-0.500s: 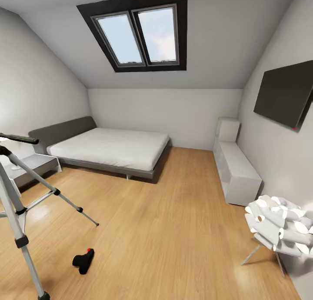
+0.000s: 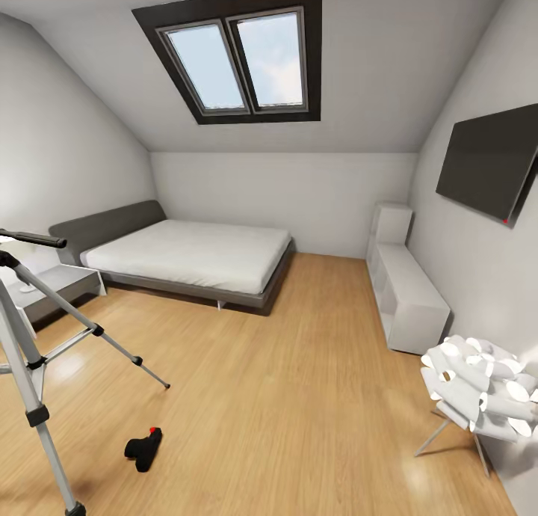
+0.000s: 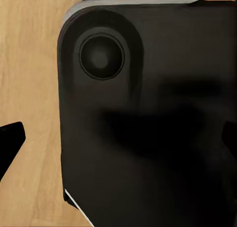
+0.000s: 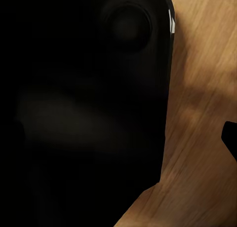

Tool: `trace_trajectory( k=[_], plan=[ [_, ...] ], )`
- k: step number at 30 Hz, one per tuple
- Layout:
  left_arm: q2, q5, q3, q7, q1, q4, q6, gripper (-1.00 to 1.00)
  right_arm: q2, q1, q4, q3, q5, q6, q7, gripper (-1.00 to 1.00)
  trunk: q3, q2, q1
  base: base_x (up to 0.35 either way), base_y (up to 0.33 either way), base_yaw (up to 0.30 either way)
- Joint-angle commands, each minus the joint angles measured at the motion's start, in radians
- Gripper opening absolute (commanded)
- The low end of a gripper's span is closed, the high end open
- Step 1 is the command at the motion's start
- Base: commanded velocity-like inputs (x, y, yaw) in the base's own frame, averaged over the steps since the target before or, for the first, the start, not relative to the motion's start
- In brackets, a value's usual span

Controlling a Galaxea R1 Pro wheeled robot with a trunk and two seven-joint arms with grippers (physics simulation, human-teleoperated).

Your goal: Attach the digital camera to the camera tripod in the bedroom.

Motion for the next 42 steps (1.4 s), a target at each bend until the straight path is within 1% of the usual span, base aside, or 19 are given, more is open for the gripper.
trace_trajectory(
  k=[1, 4, 7, 25, 42],
  plan=[
    [0.000, 0.010, 0.000, 0.000, 0.000, -0.003, -0.008, 1.00, 0.000, 0.000, 0.000, 0.000, 0.000, 0.000, 0.000, 1.00, -0.001, 0.000, 0.000, 0.000, 0.000, 0.000],
    [0.000, 0.026, 0.000, 0.000, 0.000, -0.005, -0.023, 1.00, 0.000, 0.000, 0.000, 0.000, 0.000, -0.001, 0.000, 1.00, -0.001, 0.000, 0.000, 0.000, 0.000, 0.000],
    [0.000, 0.033, 0.000, 0.000, 0.000, -0.007, -0.027, 1.00, 0.000, 0.000, 0.000, 0.000, 0.000, -0.002, 0.000, 1.00, -0.001, 0.000, 0.000, 0.000, 0.000, 0.000],
    [0.000, 0.038, 0.000, 0.000, 0.000, -0.009, -0.030, 1.00, -0.001, 0.000, 0.000, -0.004, -0.003, -0.003, 0.000, 1.00, -0.001, 0.000, 0.000, 0.000, 0.000, -0.006],
    [0.000, 0.038, 0.000, 0.000, 0.000, -0.009, -0.030, 1.00, 0.000, 0.000, 0.000, -0.006, -0.001, -0.003, 0.000, 1.00, -0.001, 0.000, 0.000, 0.000, 0.000, -0.151]
  ],
)
